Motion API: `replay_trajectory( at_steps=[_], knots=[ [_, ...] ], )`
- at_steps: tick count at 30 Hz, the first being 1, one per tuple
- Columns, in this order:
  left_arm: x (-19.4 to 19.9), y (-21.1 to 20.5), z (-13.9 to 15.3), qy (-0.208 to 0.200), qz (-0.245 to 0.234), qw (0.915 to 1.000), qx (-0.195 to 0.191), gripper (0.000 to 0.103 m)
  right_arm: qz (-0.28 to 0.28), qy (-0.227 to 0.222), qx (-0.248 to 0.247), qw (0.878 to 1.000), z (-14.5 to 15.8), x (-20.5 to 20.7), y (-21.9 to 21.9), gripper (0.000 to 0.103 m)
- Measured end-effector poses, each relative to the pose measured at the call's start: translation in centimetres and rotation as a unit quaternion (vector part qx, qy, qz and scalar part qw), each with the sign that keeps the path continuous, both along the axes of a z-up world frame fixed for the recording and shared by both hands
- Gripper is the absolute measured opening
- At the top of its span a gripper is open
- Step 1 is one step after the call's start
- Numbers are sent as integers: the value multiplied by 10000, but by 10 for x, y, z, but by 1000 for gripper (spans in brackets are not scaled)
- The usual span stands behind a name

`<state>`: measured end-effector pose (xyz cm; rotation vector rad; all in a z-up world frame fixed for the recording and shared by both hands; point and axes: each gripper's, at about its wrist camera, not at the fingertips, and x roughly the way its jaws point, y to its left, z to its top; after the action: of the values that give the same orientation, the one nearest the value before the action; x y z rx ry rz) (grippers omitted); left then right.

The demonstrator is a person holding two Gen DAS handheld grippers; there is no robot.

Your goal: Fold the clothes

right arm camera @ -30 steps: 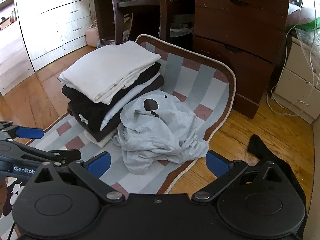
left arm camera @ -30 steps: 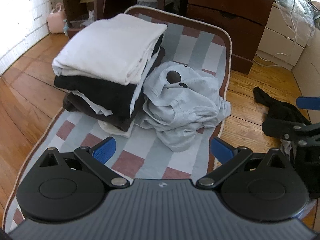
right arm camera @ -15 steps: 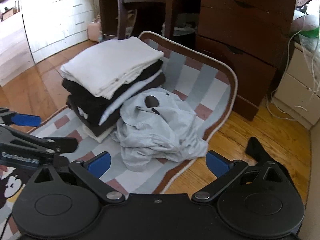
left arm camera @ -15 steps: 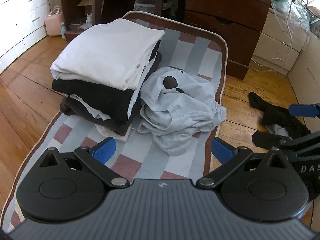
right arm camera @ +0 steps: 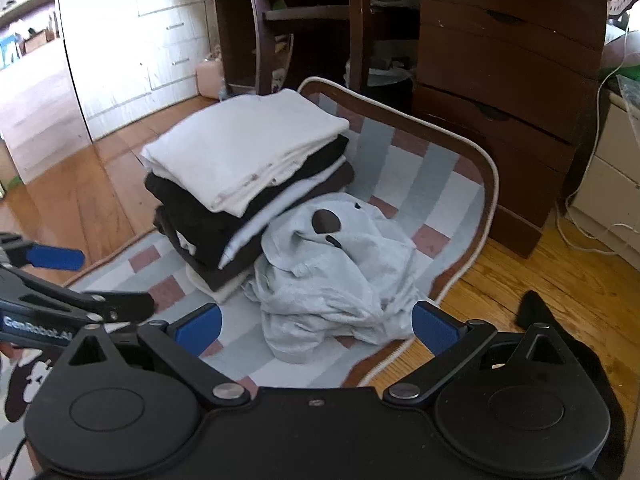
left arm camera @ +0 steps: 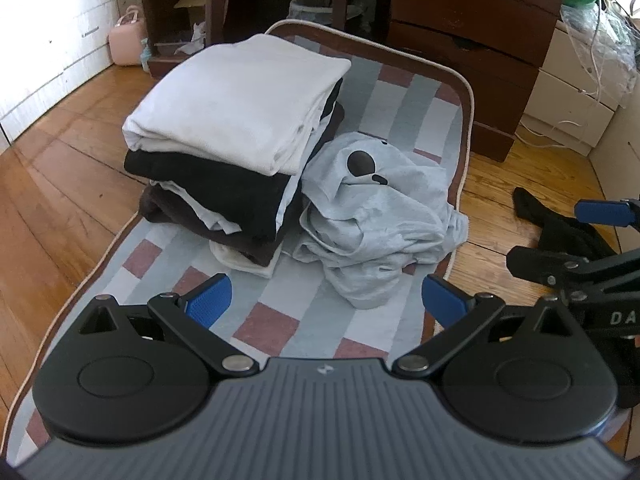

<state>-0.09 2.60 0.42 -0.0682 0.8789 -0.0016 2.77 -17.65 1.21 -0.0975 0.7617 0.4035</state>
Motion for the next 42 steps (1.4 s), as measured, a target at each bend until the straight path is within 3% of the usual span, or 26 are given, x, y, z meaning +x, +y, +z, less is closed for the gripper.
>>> replay_trajectory(
  at_steps=[17,31,37,42],
  knots=[
    [3,-3,-9,165,-23,9999,-21,103,192,157,460,9986,-3,2,0,103],
    [5,-4,-10,188,-12,9998,-3,103,175,77,325,9993,-9,2,4,103],
    [15,-9,-31,206,37,9987,461,103,156,185,335,9991,-22,12,2,103],
    [30,-6,-51,291,27,9995,92,103,209,378,446,9981,-34,21,-5,103]
  ],
)
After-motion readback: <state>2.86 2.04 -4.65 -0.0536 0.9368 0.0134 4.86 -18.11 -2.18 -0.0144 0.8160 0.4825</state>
